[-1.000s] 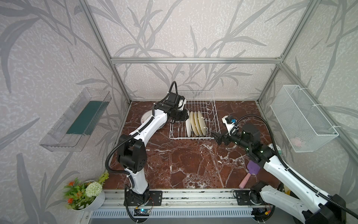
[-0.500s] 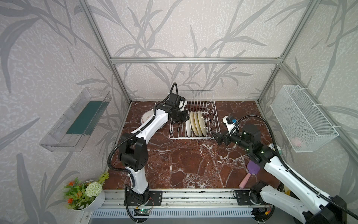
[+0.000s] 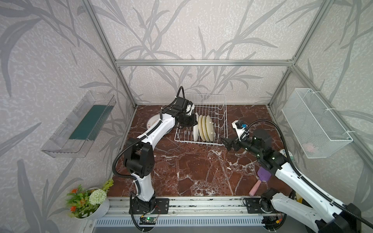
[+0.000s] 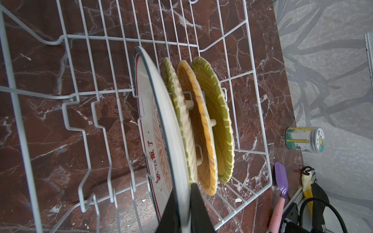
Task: Unload the plates from the dish rack
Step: Pick up a plate from the dish rack.
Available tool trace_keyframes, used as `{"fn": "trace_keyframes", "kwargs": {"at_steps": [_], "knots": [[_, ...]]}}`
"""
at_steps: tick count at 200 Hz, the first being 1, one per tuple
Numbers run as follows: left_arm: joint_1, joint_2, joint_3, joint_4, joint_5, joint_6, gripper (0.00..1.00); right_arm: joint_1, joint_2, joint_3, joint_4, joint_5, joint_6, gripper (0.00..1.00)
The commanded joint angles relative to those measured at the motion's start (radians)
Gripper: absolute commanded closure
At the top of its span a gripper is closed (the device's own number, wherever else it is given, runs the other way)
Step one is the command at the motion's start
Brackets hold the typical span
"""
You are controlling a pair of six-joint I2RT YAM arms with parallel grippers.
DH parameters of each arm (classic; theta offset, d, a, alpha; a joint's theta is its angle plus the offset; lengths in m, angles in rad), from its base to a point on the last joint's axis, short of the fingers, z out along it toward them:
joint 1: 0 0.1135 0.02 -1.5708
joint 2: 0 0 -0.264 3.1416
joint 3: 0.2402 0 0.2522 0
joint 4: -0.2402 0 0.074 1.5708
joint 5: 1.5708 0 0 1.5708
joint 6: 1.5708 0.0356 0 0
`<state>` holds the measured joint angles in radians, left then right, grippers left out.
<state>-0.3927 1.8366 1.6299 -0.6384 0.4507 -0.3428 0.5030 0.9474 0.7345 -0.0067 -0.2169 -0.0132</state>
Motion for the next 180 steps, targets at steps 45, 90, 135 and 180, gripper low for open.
{"fn": "trace_keyframes", "kwargs": {"at_steps": [45,90,135,180], "knots": [[-0.001,-0.030,-0.038,0.030,-0.021,-0.027,1.00,0.004,-0.012,-0.004,0.000,0.004,-0.005,0.01],[-0.002,-0.083,-0.143,0.129,-0.064,-0.187,1.00,0.005,0.001,-0.004,0.016,-0.006,0.003,0.01],[-0.003,-0.127,-0.205,0.180,-0.129,-0.258,1.00,0.004,-0.005,-0.006,0.013,-0.004,-0.005,0.01],[-0.003,-0.127,-0.181,0.205,-0.110,-0.255,1.00,0.005,-0.007,-0.009,0.016,-0.007,-0.001,0.01]]}}
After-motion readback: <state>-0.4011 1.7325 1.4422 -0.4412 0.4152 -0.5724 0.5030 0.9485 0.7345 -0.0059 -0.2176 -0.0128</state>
